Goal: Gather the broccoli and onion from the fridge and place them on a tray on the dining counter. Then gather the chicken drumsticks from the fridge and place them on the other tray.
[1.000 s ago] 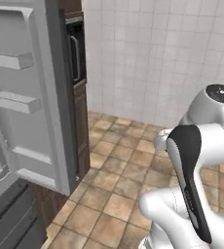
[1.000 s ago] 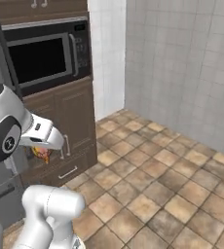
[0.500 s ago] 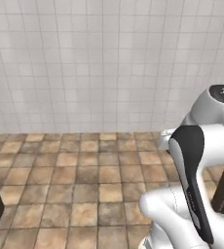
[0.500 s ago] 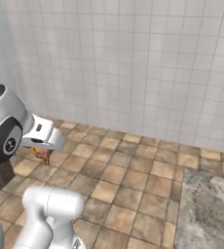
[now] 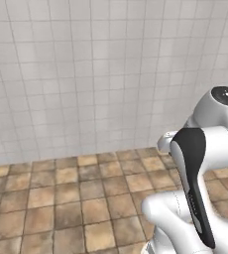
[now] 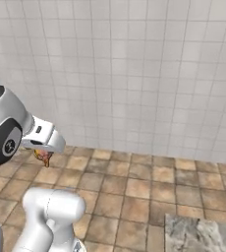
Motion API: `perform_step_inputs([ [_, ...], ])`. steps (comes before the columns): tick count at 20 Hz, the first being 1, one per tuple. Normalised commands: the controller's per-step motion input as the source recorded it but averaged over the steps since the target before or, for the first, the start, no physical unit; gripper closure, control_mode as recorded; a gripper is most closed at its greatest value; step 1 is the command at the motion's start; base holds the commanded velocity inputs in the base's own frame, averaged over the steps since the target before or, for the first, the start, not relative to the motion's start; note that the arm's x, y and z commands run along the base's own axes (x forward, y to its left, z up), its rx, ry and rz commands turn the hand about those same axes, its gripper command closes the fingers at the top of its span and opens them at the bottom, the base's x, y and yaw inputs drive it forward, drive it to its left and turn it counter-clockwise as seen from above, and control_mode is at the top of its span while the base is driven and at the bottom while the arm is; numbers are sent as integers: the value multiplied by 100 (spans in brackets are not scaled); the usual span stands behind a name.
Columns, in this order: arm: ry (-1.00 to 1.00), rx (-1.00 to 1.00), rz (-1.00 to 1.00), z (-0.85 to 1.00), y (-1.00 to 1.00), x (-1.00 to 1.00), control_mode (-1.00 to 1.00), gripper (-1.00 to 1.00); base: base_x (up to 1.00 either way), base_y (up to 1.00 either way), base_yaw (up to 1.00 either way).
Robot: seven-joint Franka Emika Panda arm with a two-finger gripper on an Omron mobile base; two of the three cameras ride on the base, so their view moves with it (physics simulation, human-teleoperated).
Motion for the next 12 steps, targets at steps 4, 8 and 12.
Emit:
perform_step_inputs([
  [4, 0, 0, 0, 0, 0, 0, 100, 100, 100, 6, -44],
  [8, 0, 0, 0, 0, 0, 0, 100, 100, 83, 46, -70],
  [12, 0, 0, 0, 0, 0, 0, 100, 100, 64, 46, -77],
])
